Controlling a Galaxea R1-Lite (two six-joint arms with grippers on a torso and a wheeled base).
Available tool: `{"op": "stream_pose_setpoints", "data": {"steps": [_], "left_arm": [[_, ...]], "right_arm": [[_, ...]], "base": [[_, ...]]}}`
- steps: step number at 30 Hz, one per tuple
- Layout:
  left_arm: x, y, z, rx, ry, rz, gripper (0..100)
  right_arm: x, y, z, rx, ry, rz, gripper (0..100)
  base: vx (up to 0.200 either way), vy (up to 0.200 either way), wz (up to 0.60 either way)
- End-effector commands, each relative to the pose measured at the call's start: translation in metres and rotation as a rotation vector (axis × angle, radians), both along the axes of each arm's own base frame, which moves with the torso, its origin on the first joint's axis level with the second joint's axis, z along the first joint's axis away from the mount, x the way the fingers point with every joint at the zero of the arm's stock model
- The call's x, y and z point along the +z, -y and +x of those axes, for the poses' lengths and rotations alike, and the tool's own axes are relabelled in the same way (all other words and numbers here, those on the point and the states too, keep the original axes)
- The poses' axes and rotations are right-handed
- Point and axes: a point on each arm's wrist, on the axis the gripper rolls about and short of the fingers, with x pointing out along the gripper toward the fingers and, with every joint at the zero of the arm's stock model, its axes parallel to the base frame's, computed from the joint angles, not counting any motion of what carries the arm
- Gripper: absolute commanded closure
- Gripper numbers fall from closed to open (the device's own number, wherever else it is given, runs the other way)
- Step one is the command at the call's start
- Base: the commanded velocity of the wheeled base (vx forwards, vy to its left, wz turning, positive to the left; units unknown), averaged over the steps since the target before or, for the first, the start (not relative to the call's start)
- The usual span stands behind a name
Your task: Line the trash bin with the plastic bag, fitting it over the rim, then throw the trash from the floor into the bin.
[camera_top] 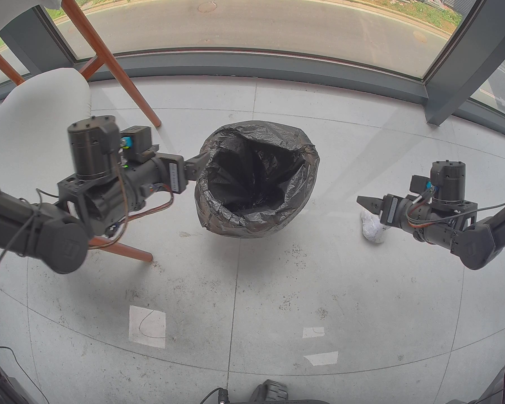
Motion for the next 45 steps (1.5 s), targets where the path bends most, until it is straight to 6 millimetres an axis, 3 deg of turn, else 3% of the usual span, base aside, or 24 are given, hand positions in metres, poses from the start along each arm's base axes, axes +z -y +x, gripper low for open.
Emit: {"op": "stream_pose_setpoints", "data": {"steps": [1, 5, 12, 17, 21, 25, 32, 36, 45], "left_arm": [[0.021, -0.027, -0.029, 0.031, 0.043, -0.023, 0], [0.028, -0.042, -0.036, 0.063, 0.065, -0.03, 0], [0.034, -0.053, -0.038, 0.086, 0.088, -0.033, 0], [0.044, -0.057, -0.046, 0.1, 0.131, -0.021, 0], [0.053, -0.061, -0.059, 0.102, 0.185, 0.021, 0], [0.05, -0.063, -0.067, 0.099, 0.175, 0.02, 0], [0.049, -0.076, -0.076, 0.147, 0.171, 0.004, 0], [0.051, -0.076, -0.075, 0.163, 0.18, 0.006, 0], [0.053, -0.076, -0.075, 0.165, 0.203, 0.001, 0]], "right_arm": [[-0.012, 0.029, -0.01, -0.026, -0.058, -0.015, 0], [-0.023, 0.024, 0.0, 0.005, -0.042, -0.022, 0], [-0.057, 0.013, 0.033, 0.06, 0.027, -0.092, 0], [-0.068, -0.003, 0.046, 0.094, 0.024, -0.092, 0], [-0.087, -0.011, 0.056, 0.109, -0.004, -0.098, 0], [-0.1, -0.013, 0.062, 0.112, -0.021, -0.102, 0], [-0.111, -0.023, 0.109, 0.1, 0.035, -0.098, 0], [-0.104, -0.02, 0.129, 0.098, 0.025, -0.127, 0], [-0.115, 0.004, 0.174, 0.055, 0.121, -0.184, 0]], "base": [[0.0, -0.2, 0.0], [0.0, -0.2, 0.0], [0.0, -0.2, 0.0], [0.0, -0.2, 0.0], [0.0, 0.0, 0.0], [0.0, 0.0, 0.0], [0.0, 0.0, 0.0], [0.0, 0.15, 0.0], [0.0, 0.0, 0.0]]}}
